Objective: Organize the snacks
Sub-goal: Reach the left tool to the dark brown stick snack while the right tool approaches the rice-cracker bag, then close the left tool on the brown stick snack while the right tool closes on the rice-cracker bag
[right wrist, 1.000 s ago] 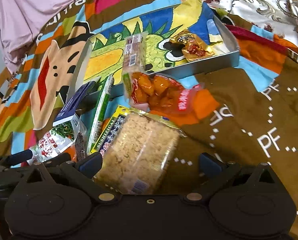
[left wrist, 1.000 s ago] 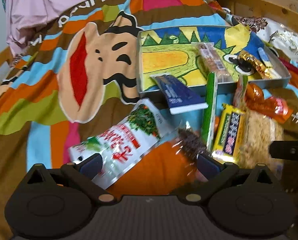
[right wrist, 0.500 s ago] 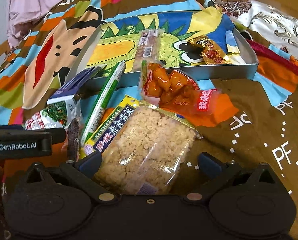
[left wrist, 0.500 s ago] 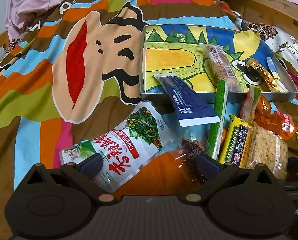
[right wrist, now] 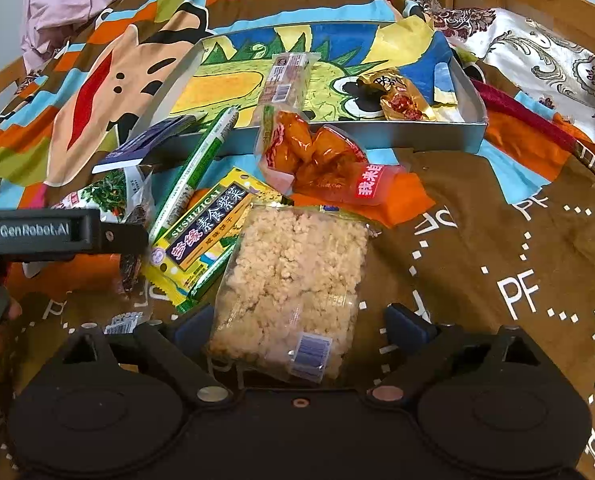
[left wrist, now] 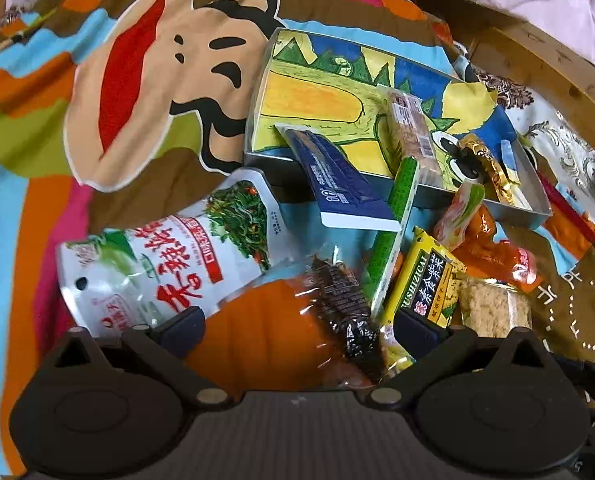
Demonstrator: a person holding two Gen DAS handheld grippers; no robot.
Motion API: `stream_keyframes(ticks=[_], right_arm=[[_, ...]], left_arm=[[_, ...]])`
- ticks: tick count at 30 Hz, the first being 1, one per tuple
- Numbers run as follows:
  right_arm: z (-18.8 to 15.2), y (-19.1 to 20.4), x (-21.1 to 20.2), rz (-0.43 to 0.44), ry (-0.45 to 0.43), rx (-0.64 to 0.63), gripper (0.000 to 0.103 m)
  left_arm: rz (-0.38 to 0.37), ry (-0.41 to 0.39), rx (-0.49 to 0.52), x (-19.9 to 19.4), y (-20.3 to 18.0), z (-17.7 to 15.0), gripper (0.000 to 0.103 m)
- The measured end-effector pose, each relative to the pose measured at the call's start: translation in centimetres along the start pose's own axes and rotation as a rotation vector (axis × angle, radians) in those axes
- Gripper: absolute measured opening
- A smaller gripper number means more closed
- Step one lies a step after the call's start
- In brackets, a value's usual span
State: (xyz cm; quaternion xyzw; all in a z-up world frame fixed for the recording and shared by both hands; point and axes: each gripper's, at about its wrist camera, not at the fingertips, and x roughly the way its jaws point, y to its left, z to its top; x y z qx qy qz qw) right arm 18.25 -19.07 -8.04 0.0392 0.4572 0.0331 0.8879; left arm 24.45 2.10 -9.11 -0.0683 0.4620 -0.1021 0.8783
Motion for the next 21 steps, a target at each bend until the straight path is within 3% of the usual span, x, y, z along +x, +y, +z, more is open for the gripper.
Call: stream_keyframes(ticks=[10, 21], right_arm=[[0.2, 0.6, 0.8, -0.009, -0.020, -0.045, 0.095], [-0.1, 0.4, 0.2, 0.028, -0.025, -0.058, 0.080]], left_arm=[[-0.001, -0.006, 0.125, 1.3, -1.9, -0.9, 0.099], [-0.031, 0.020, -0.011, 0.2, 0.7, -0.4, 0.072]])
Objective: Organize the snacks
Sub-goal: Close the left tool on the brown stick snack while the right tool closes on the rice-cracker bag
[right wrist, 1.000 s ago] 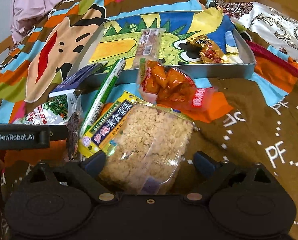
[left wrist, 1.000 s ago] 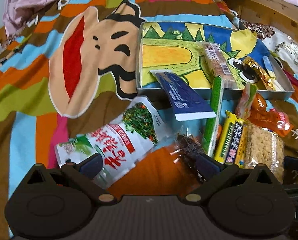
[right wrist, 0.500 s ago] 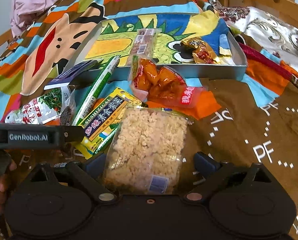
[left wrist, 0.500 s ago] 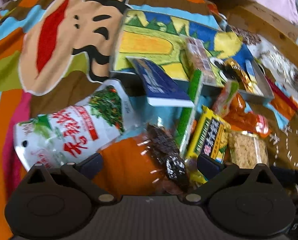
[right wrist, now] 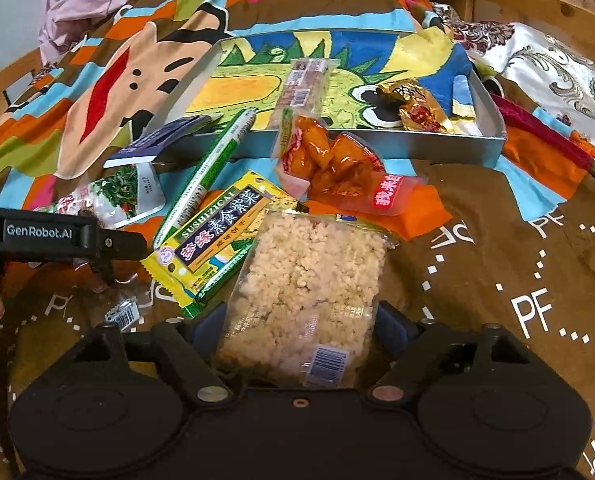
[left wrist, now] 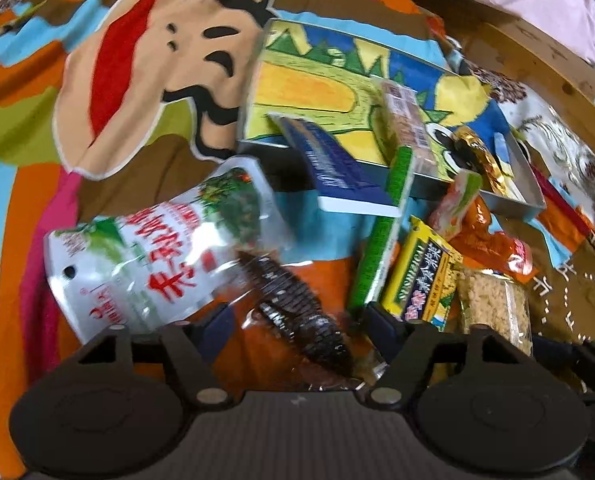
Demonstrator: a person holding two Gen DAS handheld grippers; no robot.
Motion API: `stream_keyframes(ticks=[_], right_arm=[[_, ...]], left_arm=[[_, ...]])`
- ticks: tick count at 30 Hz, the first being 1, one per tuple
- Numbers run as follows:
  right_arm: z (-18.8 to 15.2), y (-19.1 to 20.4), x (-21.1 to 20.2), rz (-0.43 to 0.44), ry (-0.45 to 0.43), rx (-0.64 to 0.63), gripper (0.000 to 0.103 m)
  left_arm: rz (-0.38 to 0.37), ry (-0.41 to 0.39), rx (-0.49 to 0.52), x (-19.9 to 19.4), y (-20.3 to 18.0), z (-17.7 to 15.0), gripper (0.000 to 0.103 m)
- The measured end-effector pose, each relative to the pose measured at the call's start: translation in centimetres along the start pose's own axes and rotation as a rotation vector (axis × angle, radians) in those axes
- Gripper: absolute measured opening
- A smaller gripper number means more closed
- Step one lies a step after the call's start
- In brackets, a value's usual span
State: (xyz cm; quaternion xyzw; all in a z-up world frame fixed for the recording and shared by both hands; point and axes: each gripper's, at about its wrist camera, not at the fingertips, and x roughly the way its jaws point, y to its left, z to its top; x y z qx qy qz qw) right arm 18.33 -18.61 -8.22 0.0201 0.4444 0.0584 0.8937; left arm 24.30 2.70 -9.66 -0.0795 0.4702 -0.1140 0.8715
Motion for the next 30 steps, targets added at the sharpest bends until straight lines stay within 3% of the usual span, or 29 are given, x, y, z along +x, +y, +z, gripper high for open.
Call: stream_keyframes(ticks=[7, 15, 22, 30], right_arm=[[-0.2, -0.3, 0.1, 0.019, -0.029, -0.002, 0.084], [-0.2, 0.3, 0.9, 0.000, -0.044, -0.046, 0.090], [-0.4, 0.5, 0.6, -0.020, -0.053, -0.068, 0.080], [-0.6, 0.9, 0.3, -0.023, -0.065, -0.106, 0.079]], left_arm=[[-0.015, -0.006, -0.061, -0.2, 0.8, -0.1, 0.071], [0.043, -0.033, 0.038, -0.1, -0.7, -0.6, 0.070], [0.037, -0.062, 0.016, -1.0, -0.6, -0.8, 0.068], [0.024, -0.077, 0.019, -1.3, -0.8, -0.7, 0.062]])
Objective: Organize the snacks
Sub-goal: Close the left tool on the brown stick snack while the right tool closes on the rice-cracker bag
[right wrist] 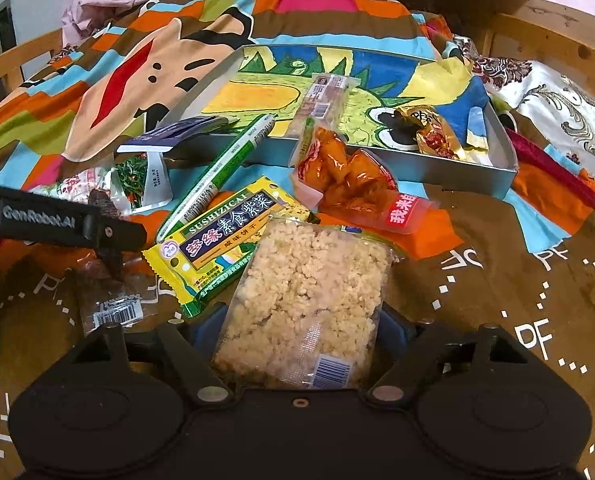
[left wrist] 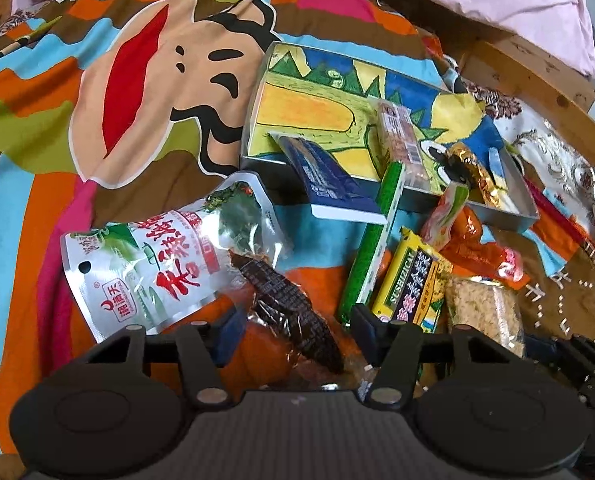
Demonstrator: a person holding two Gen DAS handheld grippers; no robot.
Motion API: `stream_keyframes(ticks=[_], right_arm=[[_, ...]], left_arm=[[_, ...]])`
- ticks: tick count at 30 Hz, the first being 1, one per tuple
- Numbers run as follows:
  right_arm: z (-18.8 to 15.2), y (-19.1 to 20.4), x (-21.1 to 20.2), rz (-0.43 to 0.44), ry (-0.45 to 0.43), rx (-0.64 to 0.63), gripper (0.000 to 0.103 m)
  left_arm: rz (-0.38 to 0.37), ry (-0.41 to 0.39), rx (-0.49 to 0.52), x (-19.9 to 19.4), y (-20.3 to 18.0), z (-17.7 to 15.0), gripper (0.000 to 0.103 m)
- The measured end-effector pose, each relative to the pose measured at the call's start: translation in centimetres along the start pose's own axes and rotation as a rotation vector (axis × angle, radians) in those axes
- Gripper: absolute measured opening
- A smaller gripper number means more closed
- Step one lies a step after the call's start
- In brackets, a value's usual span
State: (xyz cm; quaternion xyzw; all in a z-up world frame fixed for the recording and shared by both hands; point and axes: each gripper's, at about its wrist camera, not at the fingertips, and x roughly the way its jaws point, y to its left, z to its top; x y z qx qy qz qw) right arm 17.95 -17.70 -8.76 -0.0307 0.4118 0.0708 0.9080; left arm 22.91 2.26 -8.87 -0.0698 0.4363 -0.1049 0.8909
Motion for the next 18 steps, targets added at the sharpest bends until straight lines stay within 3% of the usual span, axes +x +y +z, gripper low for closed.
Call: stream_keyframes(ticks=[8, 13, 18], right_arm=[[-0.1, 0.2, 0.2, -0.002, 0.001, -0.022, 0.082], [-0.2, 0.4, 0.4, -0.006, 0.001, -0.036, 0.088], [-0.4, 0.6, 0.7, -0.024, -0.007, -0.062, 0.095]], left_arm=[[0.015, -0.024, 0.068, 0.2, -1.0, -0.4, 0.062], [-0.005, -0.021, 0.033, 1.0, -0.4, -0.4, 0.062], [-0.013, -0.017, -0.001, 1.5, 0.3, -0.5, 0.070]])
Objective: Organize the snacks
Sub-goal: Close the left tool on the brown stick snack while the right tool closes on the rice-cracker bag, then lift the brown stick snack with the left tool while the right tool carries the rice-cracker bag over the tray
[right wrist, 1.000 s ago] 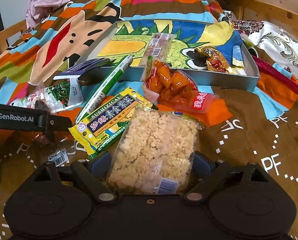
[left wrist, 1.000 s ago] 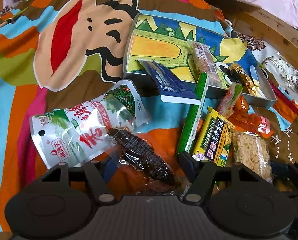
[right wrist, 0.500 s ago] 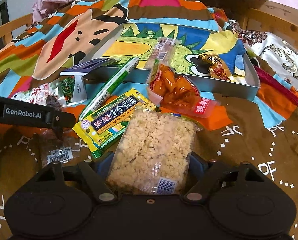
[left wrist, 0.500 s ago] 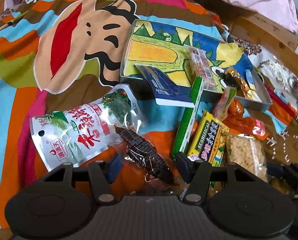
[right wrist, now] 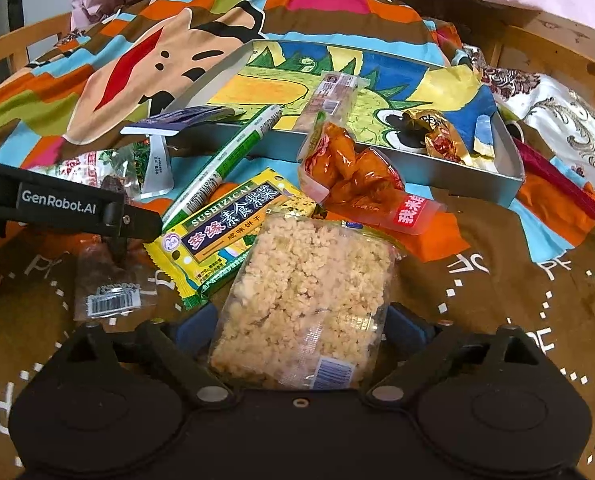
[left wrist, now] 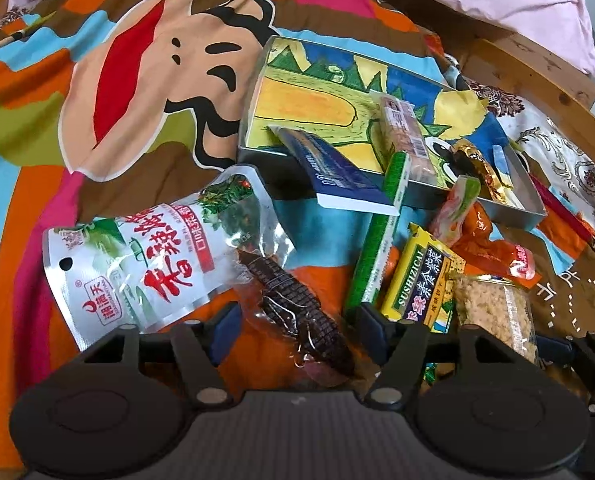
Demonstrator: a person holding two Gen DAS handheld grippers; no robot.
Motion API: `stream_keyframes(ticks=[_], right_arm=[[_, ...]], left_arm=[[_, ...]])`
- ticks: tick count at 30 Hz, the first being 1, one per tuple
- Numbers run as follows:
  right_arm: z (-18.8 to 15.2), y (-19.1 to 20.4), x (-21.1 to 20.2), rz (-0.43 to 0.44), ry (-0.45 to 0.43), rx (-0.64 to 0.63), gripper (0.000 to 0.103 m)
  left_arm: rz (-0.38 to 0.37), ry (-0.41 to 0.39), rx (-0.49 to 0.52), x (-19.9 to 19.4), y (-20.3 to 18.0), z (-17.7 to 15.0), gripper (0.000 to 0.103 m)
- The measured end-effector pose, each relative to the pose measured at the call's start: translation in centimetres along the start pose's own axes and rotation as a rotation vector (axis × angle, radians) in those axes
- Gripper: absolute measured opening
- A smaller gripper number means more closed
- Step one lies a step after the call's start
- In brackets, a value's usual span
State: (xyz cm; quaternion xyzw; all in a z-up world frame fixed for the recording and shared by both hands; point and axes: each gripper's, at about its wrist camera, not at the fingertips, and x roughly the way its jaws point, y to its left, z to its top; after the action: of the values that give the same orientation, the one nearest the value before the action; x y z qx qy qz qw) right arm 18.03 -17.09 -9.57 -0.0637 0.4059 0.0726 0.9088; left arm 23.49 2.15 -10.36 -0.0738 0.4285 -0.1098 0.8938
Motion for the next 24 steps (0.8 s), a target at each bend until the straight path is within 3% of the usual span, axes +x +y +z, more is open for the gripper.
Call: stream_keyframes(ticks=[3, 4, 7, 10, 17, 24], right_arm=[[-0.1, 0.1, 0.2, -0.007, -0.004, -0.009, 0.095], [-0.1, 0.1, 0.2, -0.004, -0.004, -0.009, 0.090], [0.0, 0.4, -0.1, 0.005, -0.013, -0.025, 0.081], [0.0, 0.8, -0.3, 0.001, -0.023, -0.058, 0.079], [-0.2, 2.0, -0.7, -0.036, -0.068, -0.172, 0.078], [-0.4, 2.0, -0.8, -0.039, -0.080, -0.192, 0.078]], left_arm=[[0.008, -0.004, 0.014, 0.0, -0.1, -0.1, 0.071], [0.013, -0.005, 0.017, -0.1, -0.2, -0.2, 0.069], [0.018, -0.004, 0.016, -0.3, -0.3, -0.2, 0.056], [0.023, -0.011, 0.008, -0.6, -0.2, -0.2, 0.037], [0.010, -0.046, -0.053, -1.6, 0.4, 0.0, 0.021], [0.015, -0.055, -0.042, -1.6, 0.2, 0.1, 0.018]])
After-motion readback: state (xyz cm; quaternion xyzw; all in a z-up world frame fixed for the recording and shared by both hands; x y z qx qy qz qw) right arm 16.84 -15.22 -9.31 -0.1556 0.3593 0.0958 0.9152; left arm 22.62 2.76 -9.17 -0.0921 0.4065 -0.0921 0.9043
